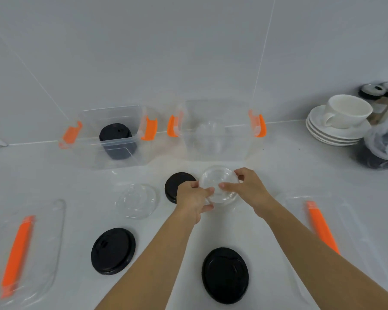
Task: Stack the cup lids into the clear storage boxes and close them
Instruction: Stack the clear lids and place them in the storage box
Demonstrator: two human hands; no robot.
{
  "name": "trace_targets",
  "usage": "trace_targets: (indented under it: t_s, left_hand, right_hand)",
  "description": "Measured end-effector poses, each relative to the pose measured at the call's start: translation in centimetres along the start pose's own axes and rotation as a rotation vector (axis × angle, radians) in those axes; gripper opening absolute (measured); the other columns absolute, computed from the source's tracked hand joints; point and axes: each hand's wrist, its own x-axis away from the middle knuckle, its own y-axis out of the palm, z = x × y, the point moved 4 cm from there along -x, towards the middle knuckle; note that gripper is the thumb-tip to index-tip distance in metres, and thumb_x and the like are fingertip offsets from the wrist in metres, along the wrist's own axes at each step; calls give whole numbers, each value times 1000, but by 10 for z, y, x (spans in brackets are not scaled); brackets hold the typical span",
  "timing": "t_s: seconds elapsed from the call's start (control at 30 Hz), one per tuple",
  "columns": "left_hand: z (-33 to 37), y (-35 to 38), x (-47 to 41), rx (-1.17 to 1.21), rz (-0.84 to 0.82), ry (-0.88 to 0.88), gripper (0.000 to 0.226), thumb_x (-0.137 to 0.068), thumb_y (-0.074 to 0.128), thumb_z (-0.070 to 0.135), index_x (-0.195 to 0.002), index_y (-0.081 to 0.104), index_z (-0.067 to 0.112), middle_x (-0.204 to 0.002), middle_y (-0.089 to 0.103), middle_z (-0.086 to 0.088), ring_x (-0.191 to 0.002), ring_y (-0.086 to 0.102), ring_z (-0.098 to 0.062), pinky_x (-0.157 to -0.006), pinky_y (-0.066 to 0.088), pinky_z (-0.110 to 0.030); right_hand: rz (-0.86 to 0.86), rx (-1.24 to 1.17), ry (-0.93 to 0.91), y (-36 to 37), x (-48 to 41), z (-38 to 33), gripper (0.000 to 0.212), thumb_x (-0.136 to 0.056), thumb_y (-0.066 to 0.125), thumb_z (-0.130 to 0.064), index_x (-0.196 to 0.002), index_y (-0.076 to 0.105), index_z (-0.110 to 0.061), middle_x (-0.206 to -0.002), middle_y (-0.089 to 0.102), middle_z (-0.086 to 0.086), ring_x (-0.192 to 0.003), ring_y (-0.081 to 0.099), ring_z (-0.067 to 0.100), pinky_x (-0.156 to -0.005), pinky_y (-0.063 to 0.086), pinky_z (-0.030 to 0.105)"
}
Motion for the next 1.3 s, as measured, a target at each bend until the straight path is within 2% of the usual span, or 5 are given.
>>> trace_targets:
  t_s: [0.3, 0.63, 0.87, 1.13, 1.3]
  left_hand:
    - [-21, 7, -11, 2, 28, -16, 40, -80, 70, 0, -116, 53, 8, -107, 57, -8, -89, 59, -23, -78, 58, -42]
    - [-22, 9, -12, 24, 22, -59, 49, -79, 67, -6, -123, 49, 8, -109, 52, -7, -96, 55, -26, -79, 57, -45]
    - [-21, 10, -8, 53, -20, -79, 52, -78, 65, -13, -123, 51, 8, -111, 53, -8, -99, 54, -27, -80, 54, -44]
    - [-17, 11, 0, 5, -35, -64, 52, -81, 62, -12, -126, 47, 10, -111, 54, -10, -93, 56, -26, -66, 52, -35]
    - [-12, 9, 4, -18, -12, 5, 52, -81, 65, -6, -126, 46, 12, -115, 57, -11, -100, 59, -27, -77, 53, -36]
  right_hand:
    - [-55, 20, 67, 4, -1, 22, 33, -70, 79, -15, -96, 60, -6, -92, 63, 7, -81, 60, 20, -65, 48, 23]
    - [-19, 173, 88, 7, -5, 33, 42, -67, 80, -30, -96, 62, -6, -132, 36, 3, -121, 43, 24, -98, 46, 40]
    - [-43, 153, 103, 7, -1, 33, 63, -46, 78, -47, -94, 58, -12, -120, 51, 10, -113, 52, 30, -83, 49, 35]
    - [-92, -13, 34, 8, 12, 21, 53, -75, 75, -17, -119, 45, -16, -119, 50, 3, -103, 54, 19, -76, 46, 25]
    - [-89, -95, -19, 10, 20, 6, 51, -79, 71, -10, -121, 45, -19, -102, 51, -8, -89, 53, 8, -71, 44, 19]
